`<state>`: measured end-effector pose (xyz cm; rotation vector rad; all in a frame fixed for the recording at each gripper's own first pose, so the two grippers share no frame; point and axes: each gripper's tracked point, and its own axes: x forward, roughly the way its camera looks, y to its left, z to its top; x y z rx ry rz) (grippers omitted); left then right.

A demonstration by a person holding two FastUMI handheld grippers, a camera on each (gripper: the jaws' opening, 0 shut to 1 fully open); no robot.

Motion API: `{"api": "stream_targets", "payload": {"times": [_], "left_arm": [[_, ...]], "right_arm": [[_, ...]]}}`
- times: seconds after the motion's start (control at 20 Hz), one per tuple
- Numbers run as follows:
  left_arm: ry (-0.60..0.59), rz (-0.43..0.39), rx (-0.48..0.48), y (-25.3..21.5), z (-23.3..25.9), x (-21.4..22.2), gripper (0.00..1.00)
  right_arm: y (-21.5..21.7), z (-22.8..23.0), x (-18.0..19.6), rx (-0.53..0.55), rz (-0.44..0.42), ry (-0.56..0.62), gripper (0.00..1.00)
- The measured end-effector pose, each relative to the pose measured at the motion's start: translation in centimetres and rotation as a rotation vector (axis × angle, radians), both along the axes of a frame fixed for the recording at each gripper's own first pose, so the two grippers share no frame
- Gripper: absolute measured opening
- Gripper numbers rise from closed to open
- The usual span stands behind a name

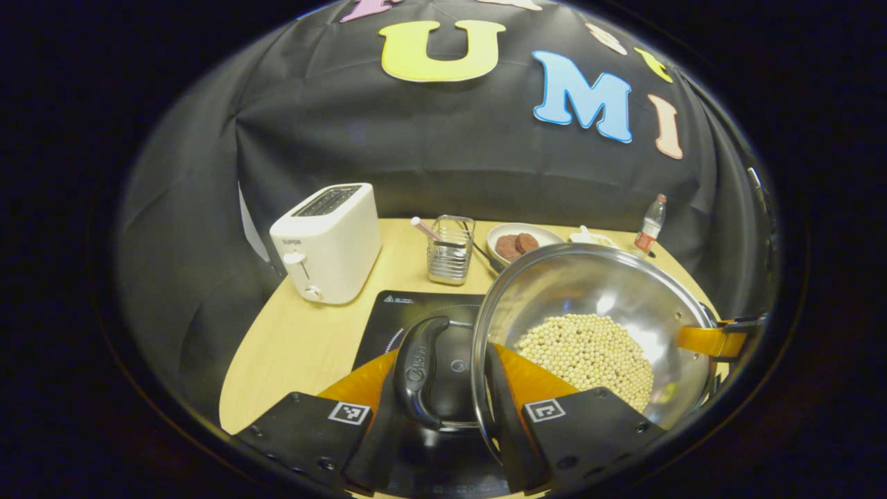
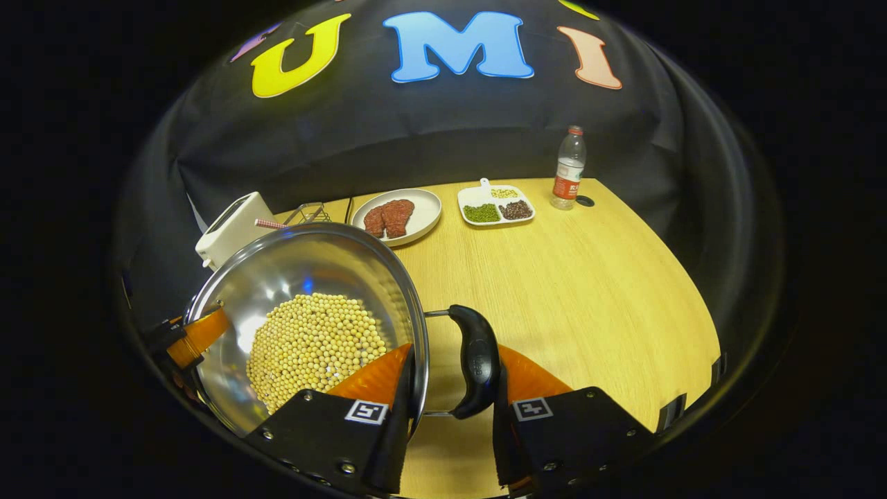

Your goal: First push the handle of the pot to place it horizontally, then grasp the pot with both hands and set it on the induction cooktop.

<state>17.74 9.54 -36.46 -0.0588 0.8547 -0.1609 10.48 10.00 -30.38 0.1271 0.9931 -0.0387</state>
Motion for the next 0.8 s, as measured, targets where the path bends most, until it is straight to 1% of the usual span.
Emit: {"api": "stream_targets", "payload": {"times": [0.25,0.3,0.35,0.45,0.5,0.65,0.7,0.75,0.8], "left_arm": [[0.027,0.021,0.002,2.7,-2.4,1.7,0.67],[0.035,0.027,0.003,3.4,-2.9,1.9,0.63],[0.042,0.034,0.002,4.0,-3.4,2.0,0.63],[0.056,0.046,-0.002,5.1,-4.3,2.2,0.70],[0.063,0.051,-0.003,5.6,-4.8,2.2,0.67],[0.072,0.061,-0.002,7.0,-5.9,2.7,0.67],[0.072,0.063,-0.002,7.4,-6.1,2.8,0.63],[0.074,0.064,-0.002,7.6,-6.3,3.0,0.67],[0.069,0.069,-0.005,7.9,-6.5,3.4,0.63]], "right_arm": [[2.9,-1.4,1.7,-0.009,0.013,0.021,0.51],[3.5,-1.7,1.9,-0.013,0.019,0.026,0.51],[4.0,-2.0,2.1,-0.014,0.023,0.032,0.51],[5.1,-2.6,2.5,-0.016,0.034,0.041,0.51],[5.6,-2.8,2.9,-0.018,0.038,0.043,0.51],[6.8,-3.7,3.3,-0.018,0.049,0.059,0.51],[7.1,-3.9,3.6,-0.016,0.052,0.063,0.51],[7.4,-4.0,3.8,-0.015,0.054,0.065,0.51],[7.7,-4.1,4.1,-0.017,0.057,0.056,0.51]]}}
